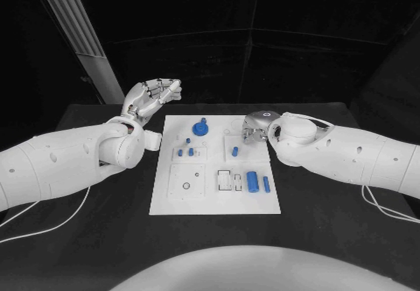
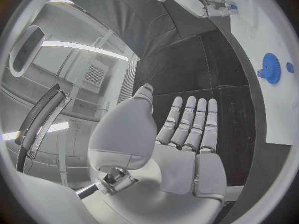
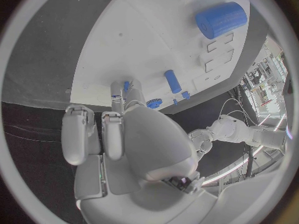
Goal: Assemble the parts on the task board
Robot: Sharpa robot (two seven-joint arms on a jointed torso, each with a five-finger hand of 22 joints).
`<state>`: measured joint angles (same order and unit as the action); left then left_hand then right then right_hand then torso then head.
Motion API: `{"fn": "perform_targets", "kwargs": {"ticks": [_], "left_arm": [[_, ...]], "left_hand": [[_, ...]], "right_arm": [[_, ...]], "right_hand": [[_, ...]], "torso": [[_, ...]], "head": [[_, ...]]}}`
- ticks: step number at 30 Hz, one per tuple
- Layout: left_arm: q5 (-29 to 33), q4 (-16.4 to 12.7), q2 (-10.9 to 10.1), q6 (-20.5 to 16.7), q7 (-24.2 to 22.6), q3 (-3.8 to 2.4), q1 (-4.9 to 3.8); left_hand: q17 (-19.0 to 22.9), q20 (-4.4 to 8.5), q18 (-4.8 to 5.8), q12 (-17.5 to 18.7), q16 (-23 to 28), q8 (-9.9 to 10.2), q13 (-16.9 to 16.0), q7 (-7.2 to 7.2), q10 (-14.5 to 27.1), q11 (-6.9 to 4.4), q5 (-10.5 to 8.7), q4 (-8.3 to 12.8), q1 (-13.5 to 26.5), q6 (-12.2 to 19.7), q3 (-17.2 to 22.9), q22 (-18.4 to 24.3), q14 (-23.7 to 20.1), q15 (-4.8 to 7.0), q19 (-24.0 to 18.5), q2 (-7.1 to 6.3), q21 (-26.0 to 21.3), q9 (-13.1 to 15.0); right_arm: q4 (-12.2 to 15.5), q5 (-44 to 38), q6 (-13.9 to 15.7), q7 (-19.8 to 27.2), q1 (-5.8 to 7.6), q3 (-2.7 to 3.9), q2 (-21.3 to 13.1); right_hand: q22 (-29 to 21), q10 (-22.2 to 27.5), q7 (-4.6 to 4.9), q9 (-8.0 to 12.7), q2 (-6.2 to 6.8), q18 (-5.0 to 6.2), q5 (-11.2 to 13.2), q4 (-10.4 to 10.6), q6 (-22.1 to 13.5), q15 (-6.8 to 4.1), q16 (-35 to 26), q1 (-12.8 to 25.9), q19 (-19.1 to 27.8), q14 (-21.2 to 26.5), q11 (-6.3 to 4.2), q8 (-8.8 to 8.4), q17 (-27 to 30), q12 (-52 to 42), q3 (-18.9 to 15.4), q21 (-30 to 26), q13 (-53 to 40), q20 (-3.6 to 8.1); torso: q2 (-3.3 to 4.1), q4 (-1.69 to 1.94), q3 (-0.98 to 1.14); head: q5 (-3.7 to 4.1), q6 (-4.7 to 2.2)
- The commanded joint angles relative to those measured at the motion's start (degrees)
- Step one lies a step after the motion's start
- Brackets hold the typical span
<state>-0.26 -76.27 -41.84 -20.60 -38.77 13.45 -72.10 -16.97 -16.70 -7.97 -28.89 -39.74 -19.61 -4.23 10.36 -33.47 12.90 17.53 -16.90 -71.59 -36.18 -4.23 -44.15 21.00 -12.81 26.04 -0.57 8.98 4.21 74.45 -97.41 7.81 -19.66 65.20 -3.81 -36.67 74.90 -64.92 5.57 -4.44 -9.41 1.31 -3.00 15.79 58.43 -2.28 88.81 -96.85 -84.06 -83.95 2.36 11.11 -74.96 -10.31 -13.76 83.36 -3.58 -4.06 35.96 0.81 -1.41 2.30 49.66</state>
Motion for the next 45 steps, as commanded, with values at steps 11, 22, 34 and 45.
{"fn": "perform_targets", "kwargs": {"ticks": [11,22,34,45], "left_arm": [[0.1,0.1,0.0,0.7,-13.1,-0.03,-0.1],[0.1,0.1,0.0,0.7,-12.9,-0.02,-0.09],[0.1,0.2,-0.1,0.7,-12.9,-0.02,-0.09],[0.1,0.4,0.1,0.8,-12.8,-0.02,-0.07]], "left_hand": [[0.2,0.1,0.9,-0.4,-0.3,-0.4,0.1,4.71,0.4,0.05,0.31,0.1,-0.2,0.5,-0.2,0.1,-0.4,0.09,0.4,0.7,-0.3,0.0],[0.3,0.1,0.9,-0.5,-0.4,-0.4,0.1,4.71,0.4,0.05,0.36,0.1,-0.2,0.5,-0.3,0.1,-0.5,0.08,0.4,0.77,-0.3,0.0],[0.3,0.1,0.9,-0.5,-0.4,-0.4,0.1,4.71,0.4,0.05,0.36,0.1,-0.2,0.5,-0.3,0.1,-0.5,0.08,0.4,0.77,-0.3,0.0],[0.3,0.1,0.9,-0.5,-0.4,-0.4,0.1,4.71,0.4,0.05,0.36,0.1,-0.2,0.5,-0.3,0.1,-0.5,0.08,0.4,0.77,-0.3,0.0]], "right_arm": [[0.2,-0.3,1.5,0.5,-0.4,-0.16,-0.1],[1.0,-0.7,5.3,1.1,-0.48,-0.16,-0.8],[2.2,-0.8,9.7,2.1,-0.52,-0.16,-1.7],[5.2,-0.9,12.6,2.9,-0.51,-0.13,-3.8]], "right_hand": [[12.7,-2.4,0.14,-0.1,-1.04,0.25,0.3,-1.6,2.6,0.22,-0.4,-4.1,-2.6,-5.4,0.16,0.36,-11.8,1.1,2.5,0.4,0.1,0.16],[12.8,-2.8,0.31,-0.1,-0.89,0.16,0.3,-1.6,2.9,0.46,-0.5,-4.2,-2.8,-5.4,0.31,0.34,-11.7,1.5,2.6,0.7,0.1,-0.02],[12.8,-3.1,0.54,-0.1,-0.48,0.13,0.3,-1.5,3.0,0.88,-0.6,-4.1,-2.9,-5.3,0.51,0.09,-11.6,2.0,2.5,0.8,0.1,-0.31],[13.0,-3.4,0.74,0.0,-0.25,0.03,0.3,-1.4,3.1,1.15,-0.5,-4.2,-3.1,-5.3,0.7,-0.07,-11.6,2.4,2.5,1.2,0.1,-0.52]], "torso": [[0.0,-0.02,0.0],[0.01,-0.08,0.01],[0.03,-0.03,0.03],[-0.02,-0.03,-0.02]], "head": [[-0.06,-0.13],[0.03,-0.17],[-0.01,-0.27],[-0.21,-0.23]]}}
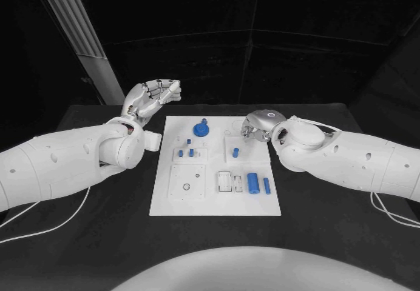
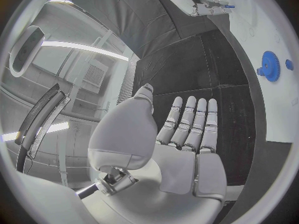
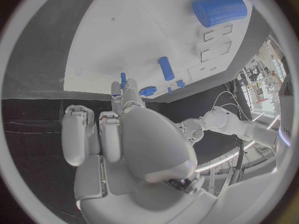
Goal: Assemble the parts on the task board
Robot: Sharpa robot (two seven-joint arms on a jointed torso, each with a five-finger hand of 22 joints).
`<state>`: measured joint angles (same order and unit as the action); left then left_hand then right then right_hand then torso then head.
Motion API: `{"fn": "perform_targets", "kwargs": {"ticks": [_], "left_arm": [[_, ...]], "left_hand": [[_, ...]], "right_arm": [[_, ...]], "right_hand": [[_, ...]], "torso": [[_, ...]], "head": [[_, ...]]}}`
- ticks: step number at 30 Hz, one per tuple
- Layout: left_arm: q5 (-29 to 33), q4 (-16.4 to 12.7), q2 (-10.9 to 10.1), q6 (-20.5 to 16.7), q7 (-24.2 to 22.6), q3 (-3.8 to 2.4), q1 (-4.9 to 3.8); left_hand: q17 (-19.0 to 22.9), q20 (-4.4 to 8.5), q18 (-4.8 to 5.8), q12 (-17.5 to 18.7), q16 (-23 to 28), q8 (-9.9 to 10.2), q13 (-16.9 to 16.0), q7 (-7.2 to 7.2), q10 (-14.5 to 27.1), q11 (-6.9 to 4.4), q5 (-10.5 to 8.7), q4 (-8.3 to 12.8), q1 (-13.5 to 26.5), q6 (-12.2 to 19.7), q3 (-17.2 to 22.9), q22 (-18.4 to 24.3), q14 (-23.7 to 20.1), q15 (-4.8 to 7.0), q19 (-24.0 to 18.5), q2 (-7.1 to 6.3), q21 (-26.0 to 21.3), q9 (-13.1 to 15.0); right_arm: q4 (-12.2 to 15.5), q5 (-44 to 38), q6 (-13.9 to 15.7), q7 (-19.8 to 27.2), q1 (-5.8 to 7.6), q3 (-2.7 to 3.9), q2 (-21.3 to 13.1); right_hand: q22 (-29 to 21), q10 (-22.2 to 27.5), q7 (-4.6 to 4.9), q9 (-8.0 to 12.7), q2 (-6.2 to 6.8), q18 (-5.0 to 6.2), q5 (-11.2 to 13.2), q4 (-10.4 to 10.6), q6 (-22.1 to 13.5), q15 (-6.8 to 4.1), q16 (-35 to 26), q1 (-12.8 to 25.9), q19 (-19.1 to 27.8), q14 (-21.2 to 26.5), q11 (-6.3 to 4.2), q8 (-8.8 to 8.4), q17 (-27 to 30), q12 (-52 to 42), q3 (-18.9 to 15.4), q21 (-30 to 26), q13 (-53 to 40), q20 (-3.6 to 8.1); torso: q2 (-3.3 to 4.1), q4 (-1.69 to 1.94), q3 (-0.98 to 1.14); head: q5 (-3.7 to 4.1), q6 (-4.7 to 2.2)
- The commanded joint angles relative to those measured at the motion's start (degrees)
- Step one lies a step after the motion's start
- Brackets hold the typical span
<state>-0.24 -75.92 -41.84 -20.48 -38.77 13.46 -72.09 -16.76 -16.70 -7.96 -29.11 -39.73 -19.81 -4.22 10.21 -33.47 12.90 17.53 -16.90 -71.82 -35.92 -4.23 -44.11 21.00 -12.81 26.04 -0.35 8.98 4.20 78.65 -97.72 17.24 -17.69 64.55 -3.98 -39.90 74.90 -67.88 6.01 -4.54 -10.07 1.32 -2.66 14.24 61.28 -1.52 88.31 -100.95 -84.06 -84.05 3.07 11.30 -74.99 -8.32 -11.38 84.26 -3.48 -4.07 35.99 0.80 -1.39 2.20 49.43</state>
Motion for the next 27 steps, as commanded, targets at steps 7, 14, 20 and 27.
{"fn": "perform_targets", "kwargs": {"ticks": [7,14,20,27], "left_arm": [[0.1,0.4,0.3,0.7,-12.7,-0.03,-0.03],[0.1,0.5,0.5,0.7,-12.7,-0.03,-0.01],[0.1,0.7,0.6,0.8,-12.7,-0.03,0.01],[0.1,0.9,0.9,0.8,-12.7,-0.03,0.02]], "left_hand": [[0.2,0.1,0.91,-0.4,-0.5,-0.3,0.1,4.86,0.5,0.04,0.45,0.1,0.0,0.3,-0.3,0.1,-0.5,0.08,0.4,0.62,-0.4,0.0],[0.2,0.1,0.91,-0.4,-0.5,-0.3,0.1,4.86,0.5,0.04,0.45,0.1,0.0,0.3,-0.3,0.1,-0.5,0.08,0.4,0.62,-0.4,0.0],[0.2,0.1,0.91,-0.4,-0.5,-0.3,0.1,4.87,0.5,0.05,0.47,0.1,-0.1,0.3,-0.3,0.1,-0.6,0.07,0.4,0.64,-0.4,0.0],[0.3,0.1,0.91,-0.5,-0.6,-0.4,0.1,4.87,0.6,0.05,0.49,0.1,-0.1,0.3,-0.4,0.1,-0.6,0.07,0.4,0.66,-0.4,0.0]], "right_arm": [[4.6,-1.0,6.2,1.3,0.22,0.15,-3.3],[8.9,-1.2,8.5,2.2,0.91,0.22,-6.0],[11.4,-1.3,11.0,3.9,1.18,0.24,-6.4],[13.6,-1.2,12.0,5.4,1.23,0.24,-5.2]], "right_hand": [[13.0,-0.5,0.43,0.1,0.56,-0.01,0.0,0.2,0.3,0.53,0.0,-0.2,-3.1,-5.3,0.11,-0.37,-11.6,0.6,0.2,0.4,0.0,-0.63],[13.1,-0.6,0.55,0.2,0.68,-0.06,0.0,0.2,0.3,0.62,0.1,-0.3,-3.3,-5.3,0.21,-0.46,-11.7,0.8,0.2,0.6,0.0,-0.72],[13.2,-0.9,0.74,0.2,0.87,-0.12,0.0,0.3,0.4,0.78,0.1,-0.4,-3.4,-5.3,0.38,-0.61,-11.8,1.1,0.2,0.8,0.0,-0.87],[13.2,-1.0,0.9,0.2,0.9,-0.13,0.0,0.3,0.4,0.91,0.1,-0.6,-3.4,-5.3,0.53,-0.71,-11.8,1.3,0.3,0.9,0.0,-0.99]], "torso": [[-0.19,0.1,-0.13],[-0.1,-0.02,-0.08],[0.03,0.01,0.0],[0.01,0.11,-0.06]], "head": [[-0.19,-0.05],[-0.37,-0.11],[-0.64,-0.24],[-0.82,-0.16]]}}
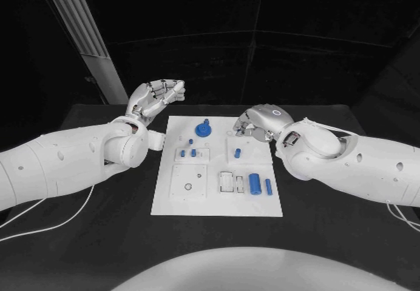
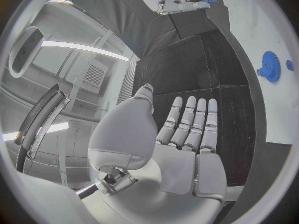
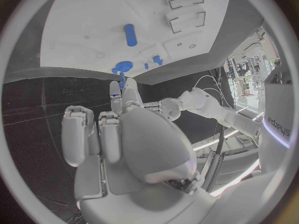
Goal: Assemble the parts on the task board
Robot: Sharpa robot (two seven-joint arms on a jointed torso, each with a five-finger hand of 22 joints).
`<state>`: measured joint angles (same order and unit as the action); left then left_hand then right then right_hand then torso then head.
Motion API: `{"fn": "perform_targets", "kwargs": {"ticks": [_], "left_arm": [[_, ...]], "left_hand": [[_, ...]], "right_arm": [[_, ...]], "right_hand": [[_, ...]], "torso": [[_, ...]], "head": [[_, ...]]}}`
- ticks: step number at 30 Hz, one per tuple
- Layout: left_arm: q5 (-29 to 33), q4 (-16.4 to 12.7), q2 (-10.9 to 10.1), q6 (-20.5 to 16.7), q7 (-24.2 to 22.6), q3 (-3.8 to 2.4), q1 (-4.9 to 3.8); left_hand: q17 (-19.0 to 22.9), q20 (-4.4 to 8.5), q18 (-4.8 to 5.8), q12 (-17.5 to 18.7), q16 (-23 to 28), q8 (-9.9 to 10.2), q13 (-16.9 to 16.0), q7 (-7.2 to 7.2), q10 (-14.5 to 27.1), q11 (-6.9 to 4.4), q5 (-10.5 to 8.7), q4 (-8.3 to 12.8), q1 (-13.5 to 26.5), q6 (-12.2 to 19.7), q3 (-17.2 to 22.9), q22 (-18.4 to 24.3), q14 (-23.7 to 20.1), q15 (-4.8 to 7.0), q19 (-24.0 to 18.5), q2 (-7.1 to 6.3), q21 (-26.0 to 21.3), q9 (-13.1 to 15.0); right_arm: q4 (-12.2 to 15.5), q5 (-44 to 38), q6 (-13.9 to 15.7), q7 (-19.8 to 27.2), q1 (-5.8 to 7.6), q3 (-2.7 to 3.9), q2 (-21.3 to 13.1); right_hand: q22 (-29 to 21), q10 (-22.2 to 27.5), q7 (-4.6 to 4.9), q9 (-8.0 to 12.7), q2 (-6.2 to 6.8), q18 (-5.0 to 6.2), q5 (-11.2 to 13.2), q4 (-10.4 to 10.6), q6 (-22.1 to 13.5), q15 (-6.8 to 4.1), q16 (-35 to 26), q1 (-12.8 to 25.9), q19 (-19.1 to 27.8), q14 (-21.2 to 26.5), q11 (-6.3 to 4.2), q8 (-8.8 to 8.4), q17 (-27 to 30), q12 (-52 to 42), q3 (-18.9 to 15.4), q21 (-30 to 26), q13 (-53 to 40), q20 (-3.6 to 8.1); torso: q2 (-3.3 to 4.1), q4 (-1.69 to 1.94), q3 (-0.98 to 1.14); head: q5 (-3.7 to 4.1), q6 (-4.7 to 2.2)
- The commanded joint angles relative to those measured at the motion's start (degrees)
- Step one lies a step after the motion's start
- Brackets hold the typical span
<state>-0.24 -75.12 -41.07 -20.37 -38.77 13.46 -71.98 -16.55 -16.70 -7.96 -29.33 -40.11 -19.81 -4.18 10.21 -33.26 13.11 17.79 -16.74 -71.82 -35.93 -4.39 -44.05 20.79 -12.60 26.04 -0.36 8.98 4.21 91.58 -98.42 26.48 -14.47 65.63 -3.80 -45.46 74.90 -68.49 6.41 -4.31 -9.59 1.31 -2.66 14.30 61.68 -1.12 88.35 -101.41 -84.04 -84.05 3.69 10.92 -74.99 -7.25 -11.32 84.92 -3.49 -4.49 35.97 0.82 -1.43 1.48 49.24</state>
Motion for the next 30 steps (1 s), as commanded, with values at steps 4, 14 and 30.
{"fn": "perform_targets", "kwargs": {"ticks": [4,14,30], "left_arm": [[0.1,0.1,0.2,0.7,-12.7,-0.03,-0.08],[0.1,0.3,0.2,0.7,-12.7,-0.03,-0.02],[0.1,0.4,0.1,0.7,-12.8,-0.03,0.03]], "left_hand": [[0.1,0.1,0.91,-0.2,-0.2,-0.4,0.1,4.87,0.4,-0.16,0.22,0.0,-0.1,0.3,-0.2,0.1,-0.4,-0.14,0.4,0.66,-0.4,0.0],[0.1,0.1,0.91,-0.3,-0.2,-0.4,0.1,4.87,0.4,-0.16,0.26,0.0,-0.1,0.4,-0.2,0.1,-0.4,-0.14,0.4,0.7,-0.4,-0.1],[0.1,0.1,0.91,-0.3,-0.2,-0.4,0.1,4.87,0.4,-0.16,0.26,0.0,-0.1,0.4,-0.2,0.1,-0.4,-0.14,0.4,0.7,-0.4,-0.1]], "right_arm": [[1.7,0.0,2.7,2.9,0.15,0.05,1.0],[2.9,1.3,1.8,4.7,0.13,0.04,3.5],[0.9,0.1,-1.9,7.3,-0.89,-0.07,8.2]], "right_hand": [[13.2,-0.5,0.69,0.1,0.64,-0.12,0.0,0.4,0.0,0.65,0.0,-0.2,-3.4,-5.3,0.09,-0.52,-11.8,0.5,0.2,0.2,0.0,-0.7],[13.2,-0.6,1.02,0.2,0.74,-0.1,-0.1,0.5,-0.1,0.89,0.0,-0.3,-3.4,-5.3,0.37,-0.86,-11.7,0.9,0.3,0.1,0.0,-0.92],[13.1,-0.5,1.44,0.3,0.75,-0.02,-0.1,0.7,-0.5,1.22,0.1,-0.8,-3.2,-5.3,0.71,-1.51,-11.8,1.7,0.5,-0.2,0.0,-1.27]], "torso": [[0.06,0.06,-0.03],[0.0,0.04,-0.03],[0.06,-0.04,0.0]], "head": [[-0.37,-0.01],[-1.03,0.5],[-3.7,0.76]]}}
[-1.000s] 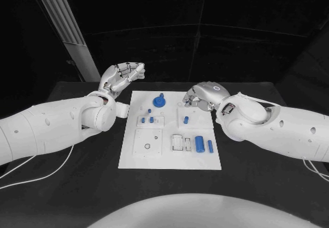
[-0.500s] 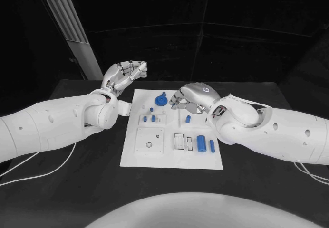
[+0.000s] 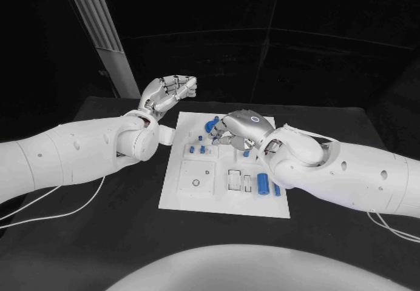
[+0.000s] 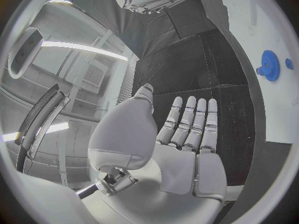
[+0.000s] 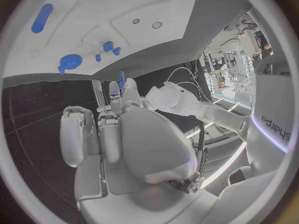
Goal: Assemble the parts on the task board
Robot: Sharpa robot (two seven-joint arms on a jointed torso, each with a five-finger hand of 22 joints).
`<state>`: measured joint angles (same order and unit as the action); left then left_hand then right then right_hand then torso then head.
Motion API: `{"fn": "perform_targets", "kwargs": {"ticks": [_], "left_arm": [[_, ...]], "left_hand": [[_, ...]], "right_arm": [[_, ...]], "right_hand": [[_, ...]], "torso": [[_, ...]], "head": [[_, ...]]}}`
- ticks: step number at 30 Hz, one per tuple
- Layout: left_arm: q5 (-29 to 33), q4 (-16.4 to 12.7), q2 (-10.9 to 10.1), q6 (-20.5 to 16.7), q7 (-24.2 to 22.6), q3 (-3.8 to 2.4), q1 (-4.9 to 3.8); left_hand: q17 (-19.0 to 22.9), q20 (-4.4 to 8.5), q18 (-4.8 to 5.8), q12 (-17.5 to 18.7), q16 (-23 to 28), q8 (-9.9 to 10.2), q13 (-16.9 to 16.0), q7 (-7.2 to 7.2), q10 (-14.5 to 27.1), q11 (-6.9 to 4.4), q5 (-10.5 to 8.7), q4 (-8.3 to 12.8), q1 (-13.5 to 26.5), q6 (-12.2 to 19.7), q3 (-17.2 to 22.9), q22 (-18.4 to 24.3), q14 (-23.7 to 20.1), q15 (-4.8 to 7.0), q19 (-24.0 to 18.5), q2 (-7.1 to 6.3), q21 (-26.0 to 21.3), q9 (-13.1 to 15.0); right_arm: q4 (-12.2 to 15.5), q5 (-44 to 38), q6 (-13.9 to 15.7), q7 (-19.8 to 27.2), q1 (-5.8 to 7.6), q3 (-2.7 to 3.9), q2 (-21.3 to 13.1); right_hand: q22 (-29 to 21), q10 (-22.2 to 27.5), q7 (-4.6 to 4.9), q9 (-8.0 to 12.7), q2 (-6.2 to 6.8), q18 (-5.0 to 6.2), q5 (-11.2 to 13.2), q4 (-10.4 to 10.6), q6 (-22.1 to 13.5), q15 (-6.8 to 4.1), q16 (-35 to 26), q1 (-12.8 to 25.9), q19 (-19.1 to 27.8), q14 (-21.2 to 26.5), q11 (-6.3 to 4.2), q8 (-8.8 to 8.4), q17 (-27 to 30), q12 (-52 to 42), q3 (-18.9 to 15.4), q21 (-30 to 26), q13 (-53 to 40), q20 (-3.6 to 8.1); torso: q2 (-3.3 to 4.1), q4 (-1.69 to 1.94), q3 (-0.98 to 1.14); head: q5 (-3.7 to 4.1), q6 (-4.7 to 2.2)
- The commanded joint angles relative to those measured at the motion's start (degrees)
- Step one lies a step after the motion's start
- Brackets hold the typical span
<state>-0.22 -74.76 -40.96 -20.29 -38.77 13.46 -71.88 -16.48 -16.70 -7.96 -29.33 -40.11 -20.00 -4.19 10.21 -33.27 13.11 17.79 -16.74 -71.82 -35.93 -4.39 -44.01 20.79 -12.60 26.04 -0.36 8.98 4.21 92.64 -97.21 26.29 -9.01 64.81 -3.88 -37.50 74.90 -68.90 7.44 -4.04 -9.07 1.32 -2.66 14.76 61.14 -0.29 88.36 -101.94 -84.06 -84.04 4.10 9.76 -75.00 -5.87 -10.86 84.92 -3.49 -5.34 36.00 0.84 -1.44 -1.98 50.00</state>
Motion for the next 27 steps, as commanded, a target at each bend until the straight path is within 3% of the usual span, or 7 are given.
{"fn": "perform_targets", "kwargs": {"ticks": [1,15,27], "left_arm": [[0.1,0.0,0.0,0.7,-12.8,-0.03,-0.07],[0.1,0.1,0.0,0.6,-12.8,-0.03,-0.06],[0.1,0.1,0.0,0.7,-12.8,-0.03,-0.06]], "left_hand": [[0.1,0.1,0.91,-0.3,-0.2,-0.2,0.1,4.87,0.4,-0.15,0.26,0.0,-0.1,0.4,-0.2,0.1,-0.4,-0.13,0.4,0.7,-0.4,-0.1],[0.1,0.1,0.91,-0.3,-0.2,-0.2,0.1,4.87,0.4,-0.15,0.26,0.0,-0.1,0.4,-0.2,0.1,-0.4,-0.13,0.4,0.7,-0.4,-0.1],[0.3,0.1,0.93,-0.5,-0.4,-0.3,0.1,4.89,0.6,-0.13,0.34,0.0,-0.1,0.5,-0.3,0.1,-0.5,-0.15,0.5,0.83,-0.4,-0.1]], "right_arm": [[-0.2,-1.5,-2.0,2.0,-0.26,0.0,0.4],[-1.6,-5.5,-6.0,2.8,-2.94,-0.02,1.8],[-3.3,-8.9,-8.4,3.3,-3.72,-0.03,3.4]], "right_hand": [[13.1,-0.1,0.41,0.1,0.22,-0.03,-0.1,0.3,0.1,0.39,0.1,-0.3,-3.2,-5.3,0.3,-0.36,-11.8,0.4,0.1,-0.2,0.0,-0.43],[13.1,0.1,0.69,0.2,0.36,0.0,-0.1,0.5,-0.5,0.63,0.1,-0.4,-3.1,-5.3,0.56,-1.02,-11.8,1.1,0.2,-0.3,0.0,-0.7],[13.1,0.2,0.72,0.2,0.35,0.04,-0.1,0.6,-0.6,0.69,0.1,-0.5,-3.1,-5.3,0.61,-1.19,-11.8,1.2,0.3,-0.4,0.0,-0.77]], "torso": [[0.02,-0.07,0.02],[-0.04,-0.04,0.0],[0.01,-0.04,0.02]], "head": [[-0.24,0.0],[-0.19,0.0],[-0.06,0.0]]}}
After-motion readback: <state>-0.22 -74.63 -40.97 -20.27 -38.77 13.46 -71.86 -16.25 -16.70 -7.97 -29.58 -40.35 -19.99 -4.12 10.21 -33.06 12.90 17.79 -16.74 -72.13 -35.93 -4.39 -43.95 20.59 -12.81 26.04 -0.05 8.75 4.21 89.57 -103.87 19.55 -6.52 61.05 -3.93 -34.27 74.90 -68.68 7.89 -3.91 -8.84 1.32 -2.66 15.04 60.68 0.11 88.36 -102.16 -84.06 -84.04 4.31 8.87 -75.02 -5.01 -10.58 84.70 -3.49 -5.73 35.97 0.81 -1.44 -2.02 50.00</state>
